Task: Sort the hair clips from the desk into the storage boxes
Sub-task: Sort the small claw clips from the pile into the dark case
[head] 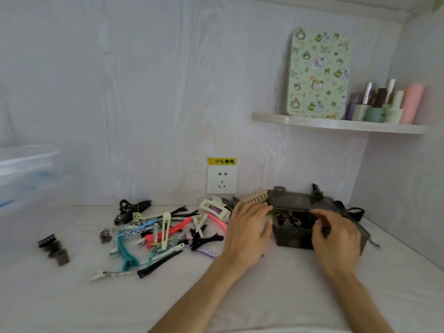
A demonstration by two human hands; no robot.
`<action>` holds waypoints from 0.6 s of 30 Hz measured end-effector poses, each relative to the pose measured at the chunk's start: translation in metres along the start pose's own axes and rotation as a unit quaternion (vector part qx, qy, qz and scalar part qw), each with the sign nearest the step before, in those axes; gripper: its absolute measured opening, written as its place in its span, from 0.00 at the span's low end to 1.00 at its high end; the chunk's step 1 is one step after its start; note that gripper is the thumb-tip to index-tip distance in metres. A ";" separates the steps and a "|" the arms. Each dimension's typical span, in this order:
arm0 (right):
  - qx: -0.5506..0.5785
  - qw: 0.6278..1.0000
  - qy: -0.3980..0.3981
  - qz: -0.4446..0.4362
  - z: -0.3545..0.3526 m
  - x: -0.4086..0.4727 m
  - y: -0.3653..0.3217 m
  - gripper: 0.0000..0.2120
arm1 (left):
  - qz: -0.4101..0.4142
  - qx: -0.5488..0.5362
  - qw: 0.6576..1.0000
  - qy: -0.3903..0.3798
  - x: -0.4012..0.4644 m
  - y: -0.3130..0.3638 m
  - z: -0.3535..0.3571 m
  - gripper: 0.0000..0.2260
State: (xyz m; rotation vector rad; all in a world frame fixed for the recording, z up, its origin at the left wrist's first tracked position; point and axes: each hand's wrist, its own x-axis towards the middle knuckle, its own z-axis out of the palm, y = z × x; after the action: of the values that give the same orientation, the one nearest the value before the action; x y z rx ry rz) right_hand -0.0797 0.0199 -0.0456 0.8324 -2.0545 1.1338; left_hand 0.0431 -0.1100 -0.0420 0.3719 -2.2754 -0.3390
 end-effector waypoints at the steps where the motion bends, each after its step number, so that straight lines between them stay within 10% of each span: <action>1: -0.005 1.000 -0.002 -0.009 0.000 -0.001 -0.003 0.12 | 0.006 0.016 1.000 0.003 -0.006 -0.011 -0.015 0.16; 9: 0.080 0.977 -0.095 -0.174 0.041 -0.026 -0.096 0.08 | -0.064 0.207 0.974 0.066 -0.072 -0.101 -0.147 0.12; 18: 0.167 0.899 -0.281 -0.292 0.108 -0.074 -0.252 0.14 | -0.410 0.274 0.870 -0.011 -0.137 -0.166 -0.211 0.20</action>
State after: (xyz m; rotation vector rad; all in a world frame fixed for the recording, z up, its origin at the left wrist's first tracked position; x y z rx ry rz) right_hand 0.1345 -0.1662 -0.0294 1.9858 -1.8127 0.9704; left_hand 0.3156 -0.2384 -0.0545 1.6488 -2.0850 -0.0918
